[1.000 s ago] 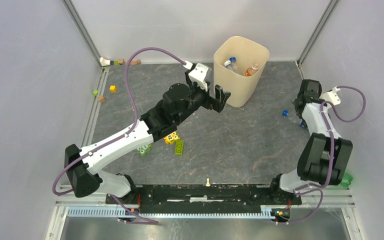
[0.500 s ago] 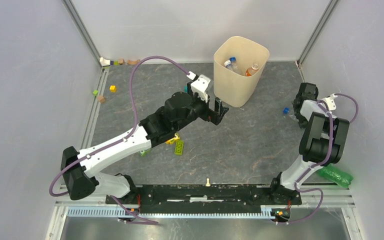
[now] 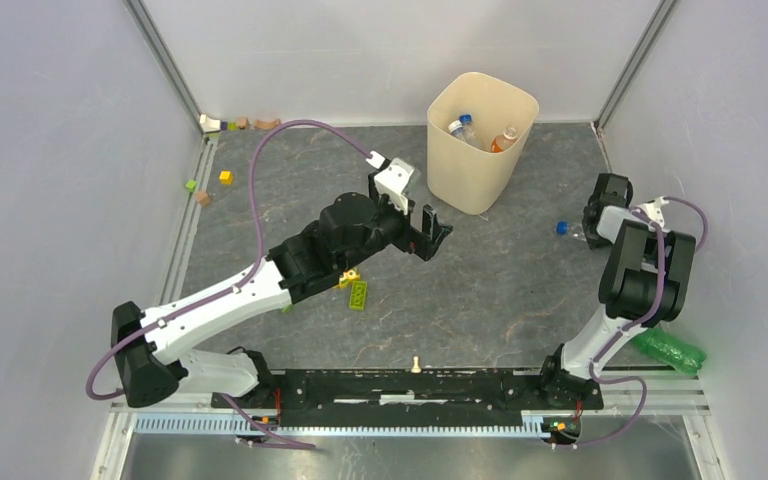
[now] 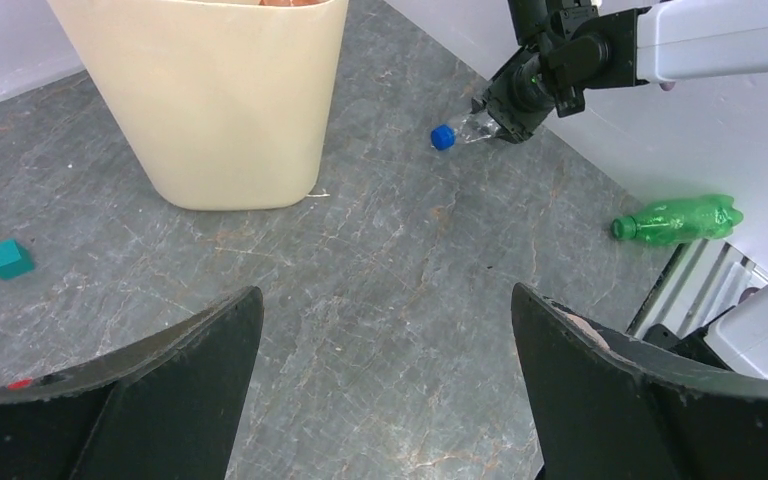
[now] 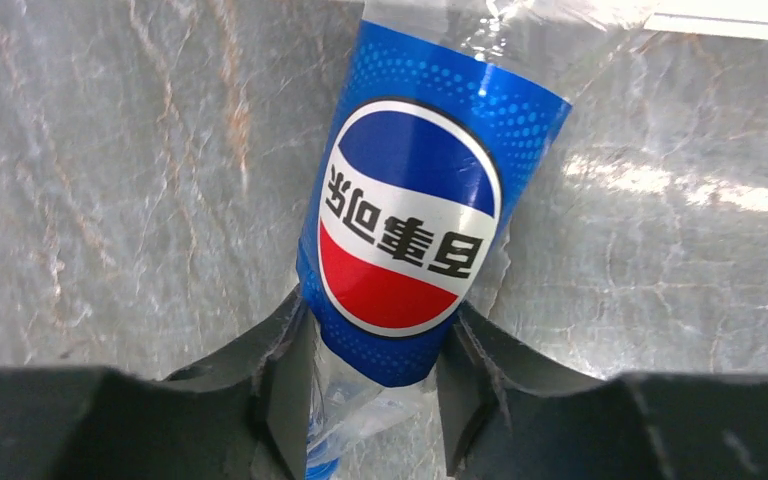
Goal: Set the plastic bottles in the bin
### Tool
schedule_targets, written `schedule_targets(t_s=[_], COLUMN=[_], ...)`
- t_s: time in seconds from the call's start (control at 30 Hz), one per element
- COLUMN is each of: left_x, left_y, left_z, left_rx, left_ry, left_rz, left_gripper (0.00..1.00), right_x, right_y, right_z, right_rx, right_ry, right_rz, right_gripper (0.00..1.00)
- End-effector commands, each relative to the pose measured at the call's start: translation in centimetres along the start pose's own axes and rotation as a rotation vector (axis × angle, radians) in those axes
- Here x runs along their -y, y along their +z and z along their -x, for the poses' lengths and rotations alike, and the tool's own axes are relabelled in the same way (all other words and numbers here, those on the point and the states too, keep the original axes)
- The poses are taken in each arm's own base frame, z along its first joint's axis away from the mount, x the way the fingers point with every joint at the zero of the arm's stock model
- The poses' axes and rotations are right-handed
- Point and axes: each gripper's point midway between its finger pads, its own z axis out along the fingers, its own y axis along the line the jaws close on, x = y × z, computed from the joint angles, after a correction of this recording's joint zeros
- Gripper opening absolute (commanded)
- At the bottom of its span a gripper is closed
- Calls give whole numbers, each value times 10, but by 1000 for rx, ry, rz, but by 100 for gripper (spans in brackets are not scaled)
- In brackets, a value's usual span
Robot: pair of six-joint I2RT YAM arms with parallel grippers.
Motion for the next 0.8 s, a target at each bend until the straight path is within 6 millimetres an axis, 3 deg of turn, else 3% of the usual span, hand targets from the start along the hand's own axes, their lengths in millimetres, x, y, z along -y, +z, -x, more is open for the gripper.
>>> schedule_targets(t_s=[0.0, 0.17, 0.37, 0.53, 0.63, 0.77], left_x=[7, 7, 4, -2, -7, -19], left_y=[-12, -18, -27, -38, -49, -71], left_z=[12, 7, 0, -4, -8, -7], left_rx=[38, 33, 20, -19, -55, -101], left_ry=[-46, -58, -77, -83, -72, -34], left_rz=[-25, -28, -22, 11, 30, 80], left_gripper=[100, 100, 100, 100, 100, 100], right_x=[24, 30, 32, 50, 63, 59], right_y=[-7, -27, -62, -85, -94, -109], right_z=[-39, -61, -105, -134, -138, -138], right_rx=[-96, -125, -193, -252, -263, -248], right_ry=[-86, -151, -327, -472, -521, -584], right_rz=[-2, 65, 237, 376, 426, 537], right_gripper=[34, 26, 21, 13, 9, 0])
